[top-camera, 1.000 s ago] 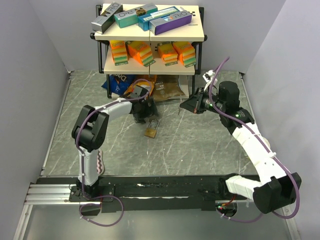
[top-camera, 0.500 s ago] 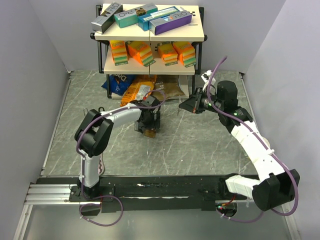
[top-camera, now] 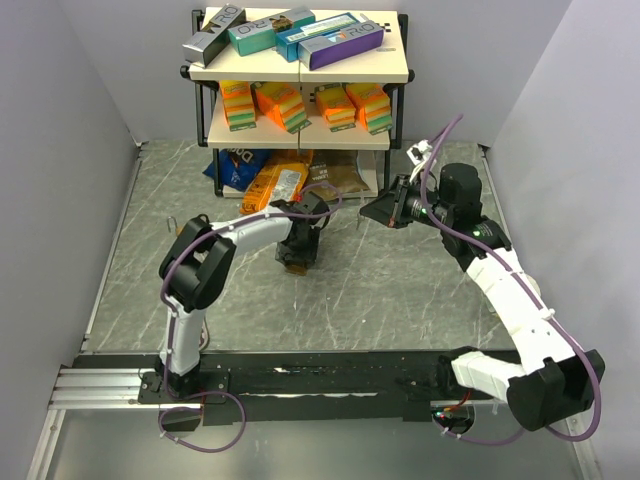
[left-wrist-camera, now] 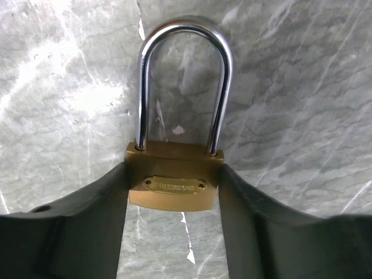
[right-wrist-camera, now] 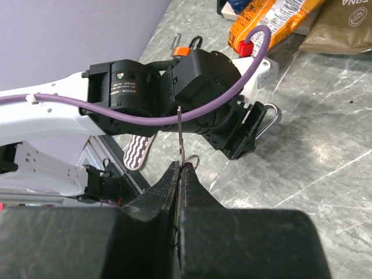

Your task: Unlock with the key

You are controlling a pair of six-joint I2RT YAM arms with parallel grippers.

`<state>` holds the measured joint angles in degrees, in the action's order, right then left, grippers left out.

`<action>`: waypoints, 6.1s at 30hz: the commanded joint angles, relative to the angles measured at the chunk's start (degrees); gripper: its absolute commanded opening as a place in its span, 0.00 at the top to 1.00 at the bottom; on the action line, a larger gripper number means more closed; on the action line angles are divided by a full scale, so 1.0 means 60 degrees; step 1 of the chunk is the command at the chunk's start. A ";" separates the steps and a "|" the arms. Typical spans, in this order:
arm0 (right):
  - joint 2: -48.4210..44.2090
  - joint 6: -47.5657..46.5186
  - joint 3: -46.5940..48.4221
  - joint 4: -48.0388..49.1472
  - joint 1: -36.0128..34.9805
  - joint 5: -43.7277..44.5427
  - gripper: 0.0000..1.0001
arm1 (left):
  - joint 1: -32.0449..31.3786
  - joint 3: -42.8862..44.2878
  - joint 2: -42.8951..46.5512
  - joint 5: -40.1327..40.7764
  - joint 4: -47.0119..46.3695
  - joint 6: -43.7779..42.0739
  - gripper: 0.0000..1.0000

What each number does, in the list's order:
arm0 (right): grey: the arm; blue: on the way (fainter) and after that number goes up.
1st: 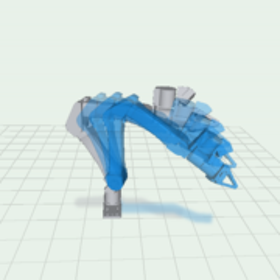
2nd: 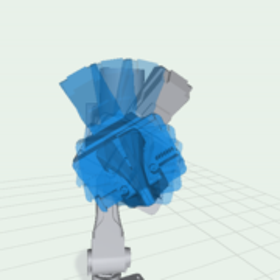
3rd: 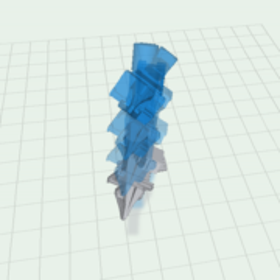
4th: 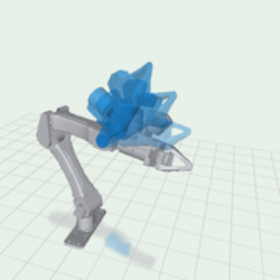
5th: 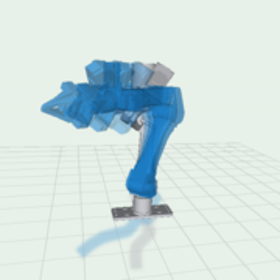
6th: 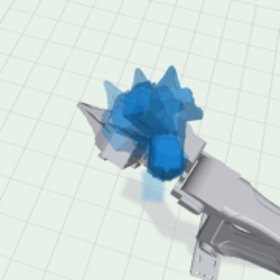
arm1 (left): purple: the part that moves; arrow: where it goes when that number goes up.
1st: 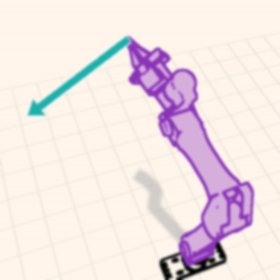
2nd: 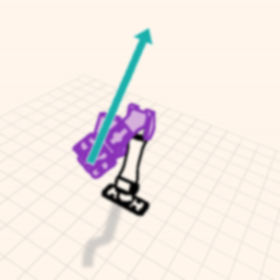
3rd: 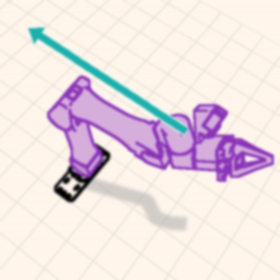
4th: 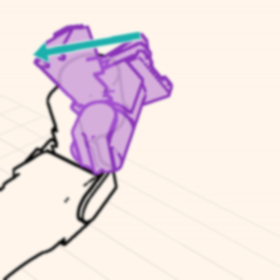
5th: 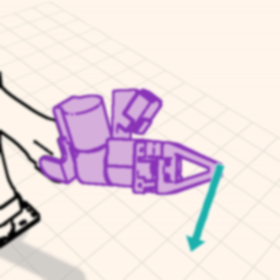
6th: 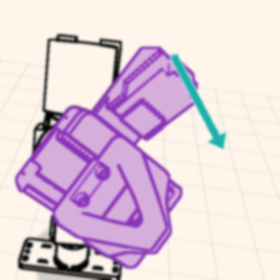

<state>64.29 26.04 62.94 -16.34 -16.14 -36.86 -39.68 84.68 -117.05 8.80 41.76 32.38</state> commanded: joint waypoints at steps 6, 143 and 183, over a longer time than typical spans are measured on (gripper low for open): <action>-0.0198 -0.0575 -0.0294 -0.0060 0.0010 0.0123 1.00 | 0.0036 0.0572 -0.0018 -0.0776 0.0305 0.0812 0.99; 0.4182 -0.0854 0.2049 -0.1818 -0.1162 -0.0404 1.00 | 0.1003 -0.1502 0.3835 -0.5758 -0.4909 0.6791 0.99; 0.4886 0.0609 0.2711 0.0524 -0.0549 0.0431 1.00 | 0.0813 -0.1443 0.3835 -0.6197 -0.5597 0.6703 0.99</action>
<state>95.85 26.39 79.05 -29.61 -22.37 -37.26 -31.88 75.26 -97.03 -15.70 12.32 71.64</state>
